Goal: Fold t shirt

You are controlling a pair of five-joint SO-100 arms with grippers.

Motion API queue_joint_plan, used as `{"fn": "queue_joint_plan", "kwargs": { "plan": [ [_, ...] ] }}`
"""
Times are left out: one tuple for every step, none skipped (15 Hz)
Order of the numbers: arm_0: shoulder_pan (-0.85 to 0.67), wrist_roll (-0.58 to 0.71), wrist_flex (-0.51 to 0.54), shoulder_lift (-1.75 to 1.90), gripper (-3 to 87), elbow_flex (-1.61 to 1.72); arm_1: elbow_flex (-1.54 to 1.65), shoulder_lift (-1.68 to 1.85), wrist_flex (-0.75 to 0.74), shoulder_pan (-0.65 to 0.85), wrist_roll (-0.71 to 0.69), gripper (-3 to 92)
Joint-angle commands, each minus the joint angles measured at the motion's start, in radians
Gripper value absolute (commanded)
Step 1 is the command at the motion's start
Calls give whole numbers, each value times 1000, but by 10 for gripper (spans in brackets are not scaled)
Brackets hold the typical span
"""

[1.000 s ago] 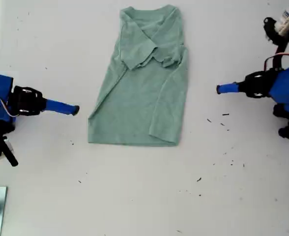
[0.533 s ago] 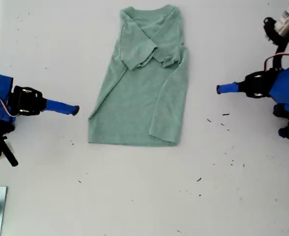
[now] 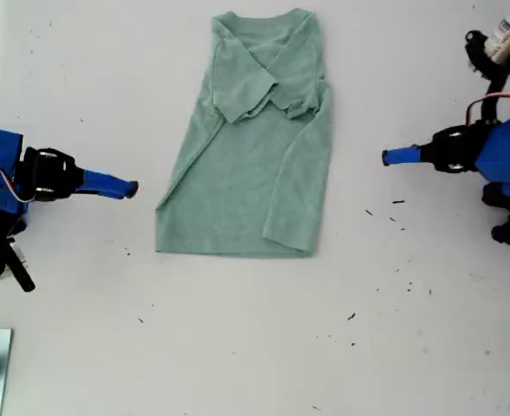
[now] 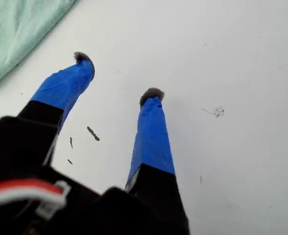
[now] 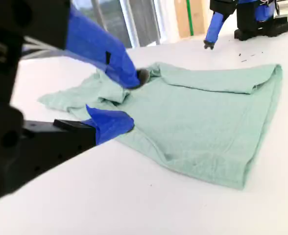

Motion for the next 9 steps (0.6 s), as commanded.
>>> {"fn": "queue_joint_plan", "kwargs": {
  "plan": [
    [103,-173,-25,8,46,-46,55,5,3,-15,87,218],
    [123,-126,-34,8,2,-100,55,5,3,-71,160,218],
    [95,-152,-23,8,-1,-167,55,5,3,-110,256,218],
    [75,-161,-2,-61,-2,-265,55,5,3,-124,403,218],
    [71,-207,52,-272,-2,-411,55,5,3,-126,456,218],
    [83,-244,106,-491,-2,-575,55,5,3,-130,399,218],
    [97,-259,195,-681,-2,-758,55,5,3,-129,385,218],
    [110,-256,341,-864,-2,-960,55,5,3,-123,416,218],
    [129,-259,488,-1017,-2,-1138,55,5,3,-144,449,220]
  ]
}}
